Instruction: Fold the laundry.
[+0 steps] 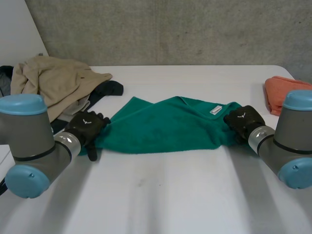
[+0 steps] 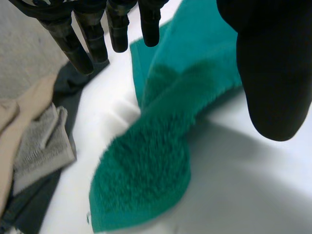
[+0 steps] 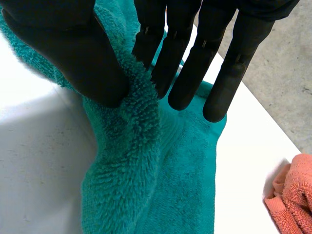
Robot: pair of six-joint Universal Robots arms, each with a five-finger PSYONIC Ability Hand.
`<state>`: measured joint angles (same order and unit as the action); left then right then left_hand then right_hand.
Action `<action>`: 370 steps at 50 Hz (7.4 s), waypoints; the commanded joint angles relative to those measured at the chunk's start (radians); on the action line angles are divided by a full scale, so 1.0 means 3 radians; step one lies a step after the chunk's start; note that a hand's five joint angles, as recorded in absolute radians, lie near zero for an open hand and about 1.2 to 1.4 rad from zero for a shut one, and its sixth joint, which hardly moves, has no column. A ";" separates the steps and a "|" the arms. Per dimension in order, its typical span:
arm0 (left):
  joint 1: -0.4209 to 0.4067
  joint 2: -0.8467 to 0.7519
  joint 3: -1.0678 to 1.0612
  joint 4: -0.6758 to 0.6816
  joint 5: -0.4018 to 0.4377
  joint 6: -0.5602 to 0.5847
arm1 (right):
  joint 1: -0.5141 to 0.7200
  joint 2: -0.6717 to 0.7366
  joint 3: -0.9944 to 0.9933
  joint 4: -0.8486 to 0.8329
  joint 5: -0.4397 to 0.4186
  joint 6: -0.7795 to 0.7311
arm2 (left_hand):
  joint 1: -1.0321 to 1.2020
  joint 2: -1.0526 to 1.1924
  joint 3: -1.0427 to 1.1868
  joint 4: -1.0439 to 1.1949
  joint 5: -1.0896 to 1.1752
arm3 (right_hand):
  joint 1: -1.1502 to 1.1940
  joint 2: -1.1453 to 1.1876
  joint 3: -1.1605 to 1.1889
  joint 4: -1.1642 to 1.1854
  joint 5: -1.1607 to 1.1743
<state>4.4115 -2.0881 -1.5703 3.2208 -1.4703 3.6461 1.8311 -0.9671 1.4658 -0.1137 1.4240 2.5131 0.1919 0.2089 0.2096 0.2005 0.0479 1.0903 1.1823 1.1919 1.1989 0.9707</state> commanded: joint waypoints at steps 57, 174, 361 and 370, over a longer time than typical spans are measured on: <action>-0.0050 -0.0996 0.2192 -0.0443 -0.0253 -0.0618 | 0.0513 0.0048 -0.0775 0.0052 0.0535 0.0336 | -0.0058 -0.0114 -0.0117 -0.0086 -0.0160 | 0.1020 0.0713 0.0681 0.0658 0.0837; -0.0587 -0.0858 0.1057 -0.0116 0.0018 -0.0086 | 0.0344 -0.0064 -0.0105 -0.0107 0.0612 0.0101 | 0.1480 0.1423 0.1421 0.1451 0.1378 | 0.1020 0.0713 0.0681 0.0658 0.0837; 0.0118 0.0569 0.0412 -0.0438 -0.0028 -0.0792 | 0.0022 0.0294 -0.0796 0.0701 0.0100 -0.0063 | 0.4015 0.3958 0.3956 0.3986 0.3913 | -0.0567 -0.0873 -0.0905 -0.0929 -0.0750; 0.0108 0.0436 0.0433 -0.0448 -0.0095 -0.0797 | -0.0141 -0.0299 -0.0413 0.0823 0.0264 0.0325 | 0.4015 0.3958 0.3956 0.3986 0.3913 | -0.2093 -0.2400 -0.2432 -0.2456 -0.2277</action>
<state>4.4395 -1.9508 -1.4301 3.0872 -1.5023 3.4060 1.8313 -0.9440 1.2741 0.0928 1.4783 2.5334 1.1672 1.1975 1.1902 1.1988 0.9823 0.4558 0.4520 0.4589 0.4468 0.2524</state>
